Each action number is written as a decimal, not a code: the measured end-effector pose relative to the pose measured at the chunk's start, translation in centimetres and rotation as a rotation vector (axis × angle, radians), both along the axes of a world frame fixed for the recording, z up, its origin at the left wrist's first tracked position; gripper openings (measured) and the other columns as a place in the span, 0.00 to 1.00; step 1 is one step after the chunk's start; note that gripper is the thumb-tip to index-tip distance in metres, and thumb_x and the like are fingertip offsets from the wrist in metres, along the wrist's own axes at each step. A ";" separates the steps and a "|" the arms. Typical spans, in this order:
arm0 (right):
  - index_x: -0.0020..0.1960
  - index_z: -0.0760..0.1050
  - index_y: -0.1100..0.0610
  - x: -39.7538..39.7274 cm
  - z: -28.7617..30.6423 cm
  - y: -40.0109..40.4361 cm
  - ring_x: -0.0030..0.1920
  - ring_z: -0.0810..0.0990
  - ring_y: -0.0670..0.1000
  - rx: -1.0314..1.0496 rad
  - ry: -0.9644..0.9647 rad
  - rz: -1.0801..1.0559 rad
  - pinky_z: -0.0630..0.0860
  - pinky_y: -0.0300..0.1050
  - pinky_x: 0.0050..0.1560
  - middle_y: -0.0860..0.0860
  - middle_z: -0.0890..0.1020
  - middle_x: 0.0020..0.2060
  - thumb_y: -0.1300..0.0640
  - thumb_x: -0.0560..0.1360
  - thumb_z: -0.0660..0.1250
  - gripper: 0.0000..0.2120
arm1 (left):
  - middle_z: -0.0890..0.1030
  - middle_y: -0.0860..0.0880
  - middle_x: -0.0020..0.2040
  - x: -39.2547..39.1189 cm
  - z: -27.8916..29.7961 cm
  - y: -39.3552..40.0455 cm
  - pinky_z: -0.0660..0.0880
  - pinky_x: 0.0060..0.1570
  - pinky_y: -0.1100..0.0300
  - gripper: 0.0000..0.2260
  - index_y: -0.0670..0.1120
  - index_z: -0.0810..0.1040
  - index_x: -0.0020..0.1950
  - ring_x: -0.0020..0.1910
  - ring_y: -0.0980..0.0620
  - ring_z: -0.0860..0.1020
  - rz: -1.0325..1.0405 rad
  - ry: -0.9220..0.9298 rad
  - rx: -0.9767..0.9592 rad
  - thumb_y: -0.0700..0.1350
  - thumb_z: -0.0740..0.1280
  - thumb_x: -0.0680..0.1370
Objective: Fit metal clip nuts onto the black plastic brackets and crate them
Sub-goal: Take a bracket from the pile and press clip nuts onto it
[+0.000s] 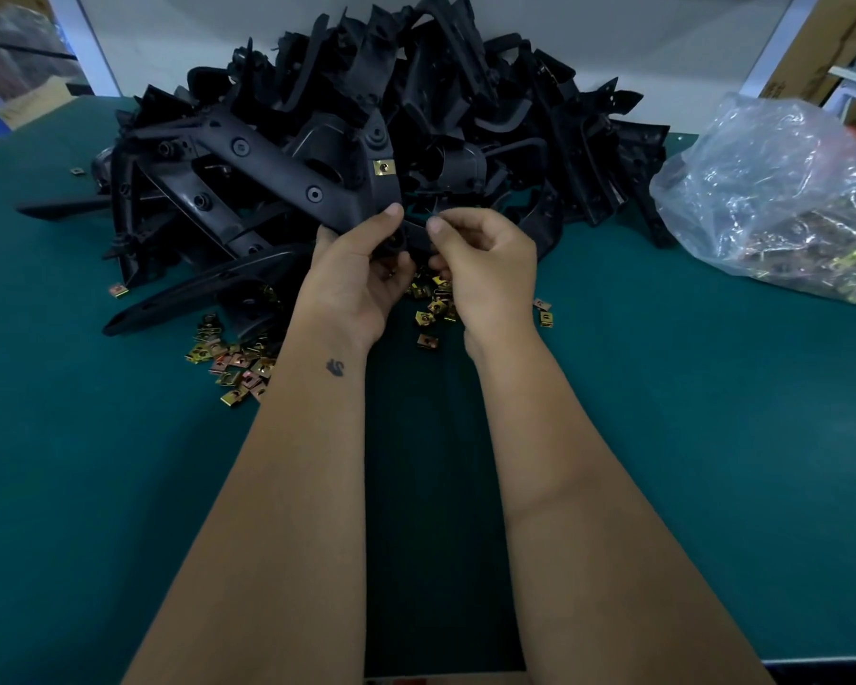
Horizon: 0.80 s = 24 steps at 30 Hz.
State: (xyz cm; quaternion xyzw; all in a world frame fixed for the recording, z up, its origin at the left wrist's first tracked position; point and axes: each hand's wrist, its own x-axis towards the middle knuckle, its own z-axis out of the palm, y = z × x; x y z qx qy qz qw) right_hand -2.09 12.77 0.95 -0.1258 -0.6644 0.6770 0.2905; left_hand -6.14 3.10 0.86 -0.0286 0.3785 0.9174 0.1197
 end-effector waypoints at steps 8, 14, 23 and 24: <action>0.50 0.80 0.61 0.3 0.6 0.0 0.38 0.84 0.47 -0.307 0.063 0.159 0.80 0.39 0.41 0.53 0.84 0.38 0.68 0.78 0.65 0.06 | 0.79 0.44 0.53 0.0 0.2 0.1 0.77 0.36 0.64 0.15 0.43 0.71 0.63 0.44 0.50 0.80 -0.028 -0.002 0.040 0.34 0.68 0.78; 0.47 0.79 0.60 0.5 1.0 0.2 0.37 0.84 0.49 -0.393 0.046 0.169 0.80 0.40 0.40 0.54 0.84 0.37 0.67 0.78 0.65 0.05 | 0.77 0.43 0.50 0.1 0.6 -0.1 0.76 0.34 0.64 0.06 0.41 0.72 0.55 0.42 0.50 0.76 -0.088 -0.045 0.111 0.35 0.62 0.78; 0.43 0.78 0.59 0.4 1.0 0.4 0.37 0.81 0.49 -0.404 0.045 0.161 0.78 0.42 0.42 0.54 0.82 0.36 0.67 0.77 0.65 0.07 | 0.77 0.41 0.48 0.4 0.8 -0.1 0.73 0.31 0.64 0.06 0.40 0.73 0.49 0.41 0.48 0.75 -0.117 -0.080 0.132 0.36 0.57 0.78; 0.43 0.78 0.59 0.3 1.0 0.4 0.37 0.80 0.49 -0.394 0.044 0.163 0.77 0.42 0.43 0.54 0.81 0.36 0.67 0.77 0.65 0.07 | 0.77 0.41 0.47 0.5 0.8 -0.1 0.73 0.31 0.64 0.06 0.40 0.74 0.49 0.40 0.48 0.75 -0.120 -0.079 0.134 0.36 0.58 0.78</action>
